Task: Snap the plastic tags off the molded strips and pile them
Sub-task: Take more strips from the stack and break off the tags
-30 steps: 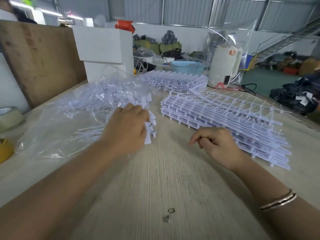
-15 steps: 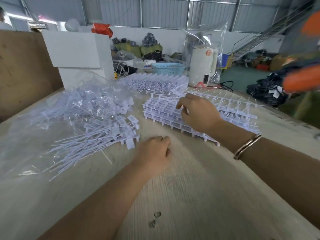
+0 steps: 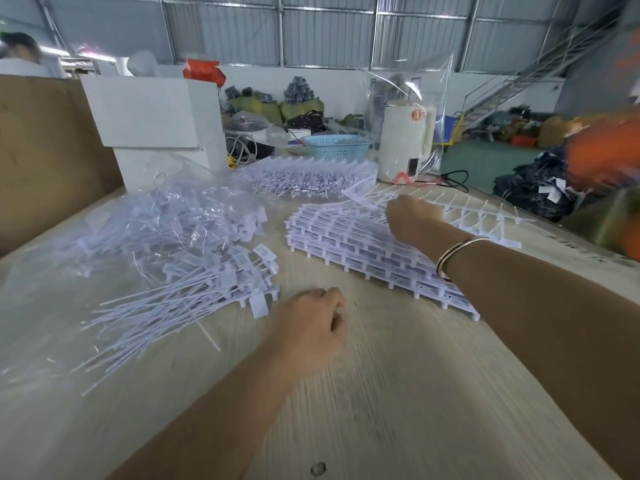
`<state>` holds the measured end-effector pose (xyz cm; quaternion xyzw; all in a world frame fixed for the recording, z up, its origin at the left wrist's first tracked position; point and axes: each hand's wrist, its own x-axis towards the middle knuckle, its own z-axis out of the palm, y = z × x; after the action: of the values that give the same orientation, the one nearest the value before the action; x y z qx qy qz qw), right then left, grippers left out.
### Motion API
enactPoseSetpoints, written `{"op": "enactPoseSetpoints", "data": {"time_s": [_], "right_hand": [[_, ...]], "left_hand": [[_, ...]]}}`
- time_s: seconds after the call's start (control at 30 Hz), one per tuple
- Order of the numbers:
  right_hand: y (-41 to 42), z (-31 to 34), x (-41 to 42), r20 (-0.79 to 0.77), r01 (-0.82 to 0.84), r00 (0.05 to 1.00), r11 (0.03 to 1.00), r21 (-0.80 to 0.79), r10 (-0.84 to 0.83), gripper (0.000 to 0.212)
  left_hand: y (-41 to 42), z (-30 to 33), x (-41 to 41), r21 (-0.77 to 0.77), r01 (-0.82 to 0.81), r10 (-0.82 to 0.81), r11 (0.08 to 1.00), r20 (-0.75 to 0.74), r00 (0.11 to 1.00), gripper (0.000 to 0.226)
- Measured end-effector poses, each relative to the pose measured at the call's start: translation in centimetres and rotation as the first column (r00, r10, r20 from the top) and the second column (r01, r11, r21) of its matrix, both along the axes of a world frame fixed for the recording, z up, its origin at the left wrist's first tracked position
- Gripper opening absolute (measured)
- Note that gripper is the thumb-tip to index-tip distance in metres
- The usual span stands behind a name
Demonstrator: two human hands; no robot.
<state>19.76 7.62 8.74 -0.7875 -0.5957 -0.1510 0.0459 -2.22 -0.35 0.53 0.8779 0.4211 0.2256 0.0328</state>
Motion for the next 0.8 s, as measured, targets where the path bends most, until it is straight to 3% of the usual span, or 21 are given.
{"op": "enactPoseSetpoints", "data": {"time_s": [0.2, 0.3, 0.4, 0.57, 0.8], "right_hand": [[-1.2, 3.5, 0.8, -0.055, -0.11, 0.988, 0.91, 0.4, 0.143, 0.024], [-2.5, 5.9, 0.9, 0.027, -0.177, 0.981, 0.821, 0.543, 0.194, 0.033], [-3.3, 7.9, 0.6, 0.065, -0.186, 0.982, 0.83, 0.526, 0.178, 0.038], [-4.5, 8.5, -0.8, 0.264, -0.17, 0.959, 0.958, 0.231, 0.106, 0.024], [-8.5, 8.1, -3.9, 0.202, -0.37, 0.929, 0.792, 0.486, 0.31, 0.032]], "left_hand": [[-0.1, 0.2, 0.0, 0.0, -0.014, 0.014, 1.0, 0.003, 1.0, 0.026], [-0.3, 0.4, -0.1, -0.001, -0.02, 0.02, 1.0, -0.001, 1.0, 0.027], [-0.3, 0.5, 0.0, 0.014, -0.008, 0.008, 1.0, 0.023, 1.0, 0.027], [-0.3, 0.6, 0.1, 0.055, 0.024, -0.026, 0.998, 0.041, 0.999, 0.031], [-0.7, 1.9, 0.0, -0.066, 0.159, -0.118, 0.985, 0.418, 0.901, 0.038]]}}
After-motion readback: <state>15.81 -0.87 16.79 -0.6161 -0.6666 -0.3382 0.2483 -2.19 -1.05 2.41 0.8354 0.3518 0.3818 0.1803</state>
